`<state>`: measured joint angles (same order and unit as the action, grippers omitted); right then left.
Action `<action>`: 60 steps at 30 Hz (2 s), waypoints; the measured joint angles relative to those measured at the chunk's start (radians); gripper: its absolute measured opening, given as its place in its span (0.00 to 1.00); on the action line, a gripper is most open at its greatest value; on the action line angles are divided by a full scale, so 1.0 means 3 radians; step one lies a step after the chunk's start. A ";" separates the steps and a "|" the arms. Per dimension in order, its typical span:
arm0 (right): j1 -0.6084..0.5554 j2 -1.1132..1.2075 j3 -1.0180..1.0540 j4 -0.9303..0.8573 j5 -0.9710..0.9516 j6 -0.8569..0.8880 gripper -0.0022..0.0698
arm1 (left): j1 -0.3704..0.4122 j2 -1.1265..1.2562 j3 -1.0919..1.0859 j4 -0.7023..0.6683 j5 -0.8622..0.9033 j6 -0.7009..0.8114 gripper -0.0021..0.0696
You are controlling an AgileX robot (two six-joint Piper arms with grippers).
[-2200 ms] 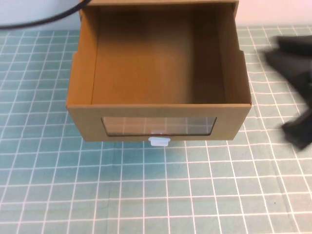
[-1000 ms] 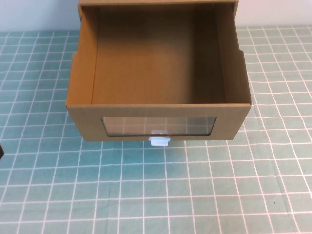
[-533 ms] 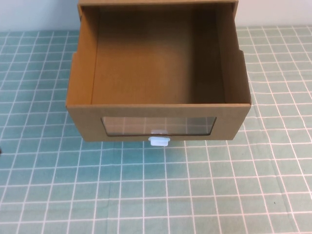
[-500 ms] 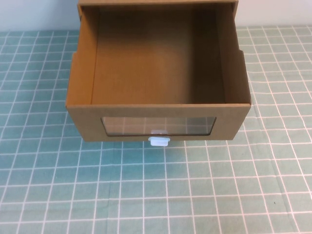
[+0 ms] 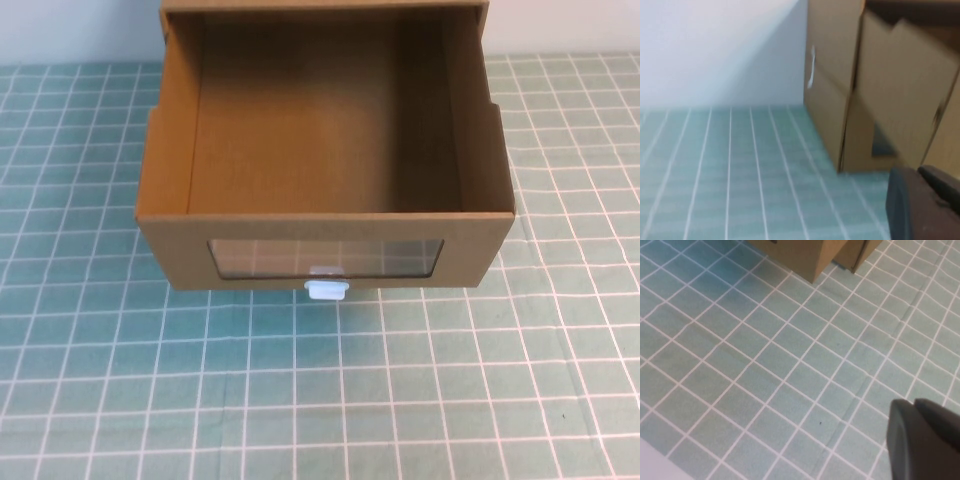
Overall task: Open the shoe box
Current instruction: 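Pull the top drawer of the cardboard box fully open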
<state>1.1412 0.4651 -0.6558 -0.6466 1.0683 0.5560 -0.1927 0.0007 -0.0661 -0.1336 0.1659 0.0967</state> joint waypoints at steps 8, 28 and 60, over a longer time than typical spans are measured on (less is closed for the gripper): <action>0.0000 0.0000 0.0000 0.0006 -0.0002 0.0000 0.01 | 0.0063 -0.0030 0.0303 0.0316 0.0250 -0.0173 0.02; 0.0000 0.0000 0.0000 0.0018 -0.0002 0.0000 0.01 | 0.0076 -0.0034 0.0308 0.0470 0.0629 -0.0166 0.02; -0.2995 -0.1595 0.1486 0.1642 -0.1970 0.0223 0.01 | 0.0076 -0.0042 0.0308 0.0488 0.0631 -0.0166 0.02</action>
<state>0.2427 -0.0134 -0.2099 -0.1539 0.4774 0.6228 -0.1698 -0.0120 0.0262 0.0126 0.3552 0.0468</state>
